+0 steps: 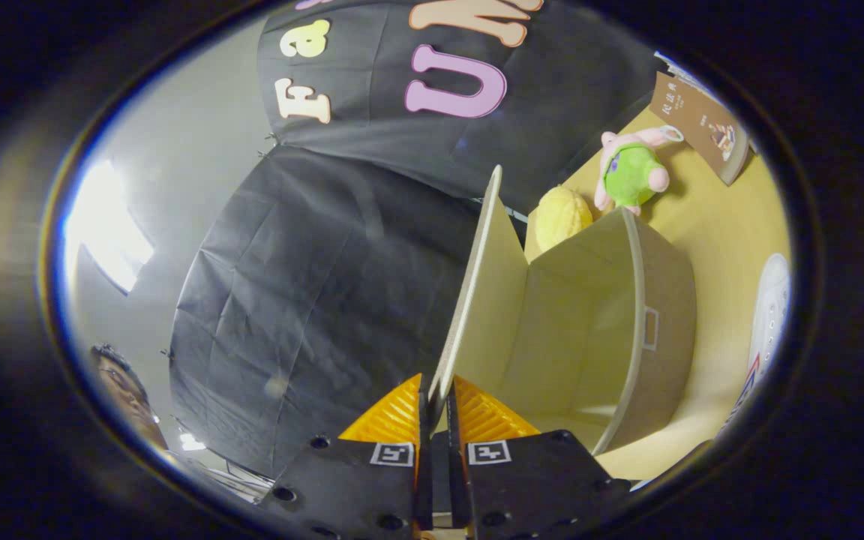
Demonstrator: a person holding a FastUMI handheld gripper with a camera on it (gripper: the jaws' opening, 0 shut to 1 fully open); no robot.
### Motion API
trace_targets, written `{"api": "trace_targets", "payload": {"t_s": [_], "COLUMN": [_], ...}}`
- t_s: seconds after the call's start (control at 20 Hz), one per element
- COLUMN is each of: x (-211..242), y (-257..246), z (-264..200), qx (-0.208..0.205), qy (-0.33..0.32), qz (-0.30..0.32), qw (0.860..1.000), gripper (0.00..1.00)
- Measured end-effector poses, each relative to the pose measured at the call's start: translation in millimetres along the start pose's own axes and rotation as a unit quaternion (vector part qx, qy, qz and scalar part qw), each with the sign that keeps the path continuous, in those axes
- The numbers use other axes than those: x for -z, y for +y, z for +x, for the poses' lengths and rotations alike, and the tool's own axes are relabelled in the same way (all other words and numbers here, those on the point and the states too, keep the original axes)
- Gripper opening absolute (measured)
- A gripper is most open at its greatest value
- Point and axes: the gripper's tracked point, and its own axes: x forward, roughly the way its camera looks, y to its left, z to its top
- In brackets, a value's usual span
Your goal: Open the storage box then place both shoes into the box .Put the left shoe in first, then the right shoe, with the right side of both shoes facing outward in a uniform manner.
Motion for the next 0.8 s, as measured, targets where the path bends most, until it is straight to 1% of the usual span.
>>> {"api": "trace_targets", "payload": {"t_s": [0.1, 0.25, 0.4, 0.8], "x": [0, 4, 16, 53], "y": [7, 29, 51, 87], "z": [12, 34, 60, 125], "qx": [0.02, 0.035, 0.035, 0.039], "qy": [0.002, 0.008, 0.018, 0.044], "qz": [0.002, -0.01, -0.036, -0.099], "qw": [1.0, 0.999, 0.999, 0.993], "gripper": [0.12, 0.13, 0.13, 0.15]}}
